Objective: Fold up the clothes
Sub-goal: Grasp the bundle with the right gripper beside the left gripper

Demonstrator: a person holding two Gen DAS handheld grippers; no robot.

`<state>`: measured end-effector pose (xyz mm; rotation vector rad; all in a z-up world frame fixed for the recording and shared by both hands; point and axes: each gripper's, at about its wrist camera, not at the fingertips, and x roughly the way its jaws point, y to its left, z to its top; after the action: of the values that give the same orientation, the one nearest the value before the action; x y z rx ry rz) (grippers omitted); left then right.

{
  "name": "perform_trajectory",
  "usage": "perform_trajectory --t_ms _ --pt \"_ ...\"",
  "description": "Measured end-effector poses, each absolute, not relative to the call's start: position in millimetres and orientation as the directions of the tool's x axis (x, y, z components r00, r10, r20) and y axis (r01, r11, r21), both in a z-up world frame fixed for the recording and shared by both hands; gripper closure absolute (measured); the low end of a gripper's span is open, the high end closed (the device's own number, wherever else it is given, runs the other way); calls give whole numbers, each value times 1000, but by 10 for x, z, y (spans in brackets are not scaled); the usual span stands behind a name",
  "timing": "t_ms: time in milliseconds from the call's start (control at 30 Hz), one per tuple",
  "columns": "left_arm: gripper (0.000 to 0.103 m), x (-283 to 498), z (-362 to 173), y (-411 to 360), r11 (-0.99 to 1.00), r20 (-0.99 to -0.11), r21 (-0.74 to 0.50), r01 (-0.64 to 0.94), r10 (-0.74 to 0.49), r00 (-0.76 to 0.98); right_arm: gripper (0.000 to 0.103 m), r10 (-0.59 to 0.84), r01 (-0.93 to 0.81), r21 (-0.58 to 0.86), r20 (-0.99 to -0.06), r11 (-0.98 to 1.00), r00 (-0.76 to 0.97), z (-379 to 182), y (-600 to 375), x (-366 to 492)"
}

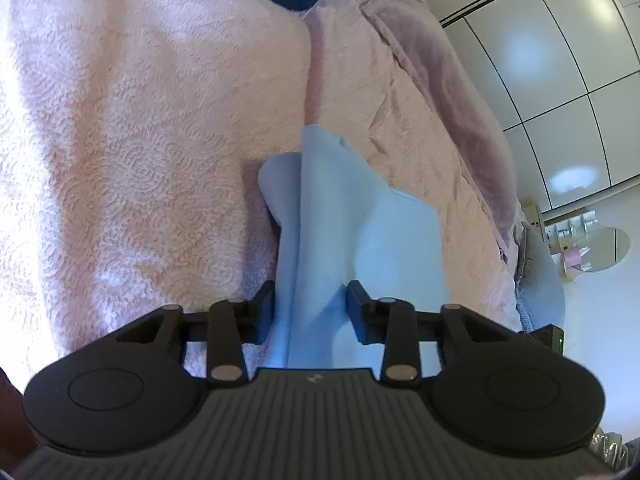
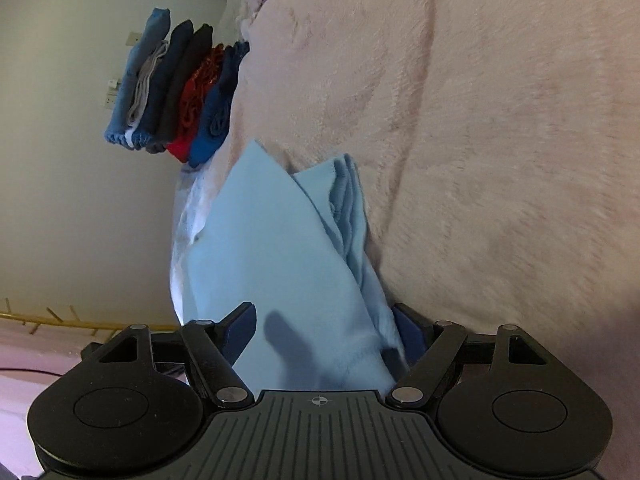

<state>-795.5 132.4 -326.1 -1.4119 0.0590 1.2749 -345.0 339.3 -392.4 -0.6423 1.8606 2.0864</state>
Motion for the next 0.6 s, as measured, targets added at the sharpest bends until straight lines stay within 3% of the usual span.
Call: perform_trajectory --t_ms 100,167,233,300,333,367,433,500,567,600 --pt "70 -7979 -3298 1373 -313 -677 -689 -654 599 427 29 -131 -454 875 -476 -168 -869 -3929 3396 -3557" --pt "77 -7976 -3300 1410 -289 -669 -694 -659 597 442 51 -150 -448 876 -474 -179 -868 -3943 3370 -3590" --pt "78 -7962 -3277 1439 -253 -660 -694 -674 598 456 56 -158 -443 881 -468 -168 -870 -3969 3346 -3590" --pt "74 -7981 -3297 1445 -249 -656 -699 -671 598 461 56 -137 -452 880 -471 -147 -872 -4000 3335 -3576" --pt "65 -7987 -3329 1456 -258 -656 -702 -664 598 461 55 -126 -457 879 -473 -137 -872 -4015 3330 -3569" --pt "63 -7993 -3360 1467 -266 -655 -705 -657 598 461 51 -116 -460 879 -474 -126 -873 -4031 3326 -3566" --pt "64 -8005 -3424 1490 -283 -655 -711 -643 599 460 49 -99 -465 880 -474 -102 -875 -4065 3325 -3602" --pt "77 -8004 -3467 1516 -292 -657 -711 -639 599 457 49 -94 -476 874 -484 -93 -870 -4071 3314 -3656" --pt "81 -7969 -3431 1543 -274 -663 -697 -662 597 451 78 -82 -502 858 -511 -108 -856 -4024 3279 -3688" --pt "83 -7972 -3398 1538 -266 -659 -701 -662 598 457 79 -69 -509 855 -516 -102 -854 -3999 3240 -3678"
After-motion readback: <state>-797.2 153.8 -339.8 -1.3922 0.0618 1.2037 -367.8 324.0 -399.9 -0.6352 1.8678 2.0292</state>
